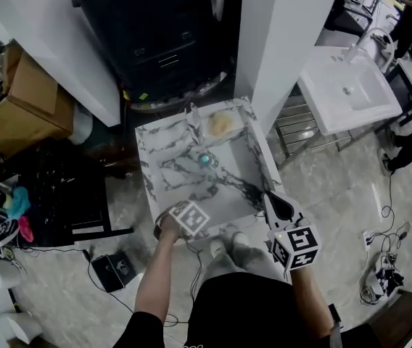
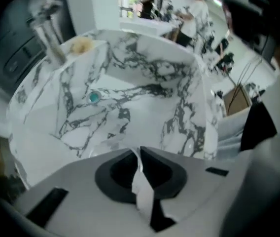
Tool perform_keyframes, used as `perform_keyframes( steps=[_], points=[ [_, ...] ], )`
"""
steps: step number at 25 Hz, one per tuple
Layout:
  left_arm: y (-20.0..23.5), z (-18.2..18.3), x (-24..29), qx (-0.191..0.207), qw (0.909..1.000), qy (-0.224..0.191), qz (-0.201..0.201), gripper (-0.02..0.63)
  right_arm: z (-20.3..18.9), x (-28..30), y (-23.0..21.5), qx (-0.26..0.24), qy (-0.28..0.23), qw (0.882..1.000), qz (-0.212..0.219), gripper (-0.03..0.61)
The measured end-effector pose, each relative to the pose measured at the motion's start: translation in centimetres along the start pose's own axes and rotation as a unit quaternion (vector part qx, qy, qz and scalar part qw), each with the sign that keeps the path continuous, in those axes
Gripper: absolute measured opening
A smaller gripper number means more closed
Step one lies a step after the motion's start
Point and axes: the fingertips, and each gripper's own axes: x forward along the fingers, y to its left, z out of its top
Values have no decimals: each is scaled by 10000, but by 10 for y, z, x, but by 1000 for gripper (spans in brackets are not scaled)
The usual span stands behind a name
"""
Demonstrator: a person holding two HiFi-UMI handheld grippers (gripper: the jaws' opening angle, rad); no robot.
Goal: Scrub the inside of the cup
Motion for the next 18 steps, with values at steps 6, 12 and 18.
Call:
perform_keyframes(
  steps=[6, 12, 18],
  points=[
    [12, 32, -127, -1933, 9275, -3160, -493, 26, 6, 19, 11, 24, -17, 9996, 286, 8],
    [16, 33, -281, -2114, 7916, -5655, 938, 26, 20, 37, 33, -107, -154, 9979, 622, 8],
    [5, 31, -383, -1818, 7172, -6227, 2547, 26, 49, 49, 48, -292, -609, 9954, 686, 8]
  ],
)
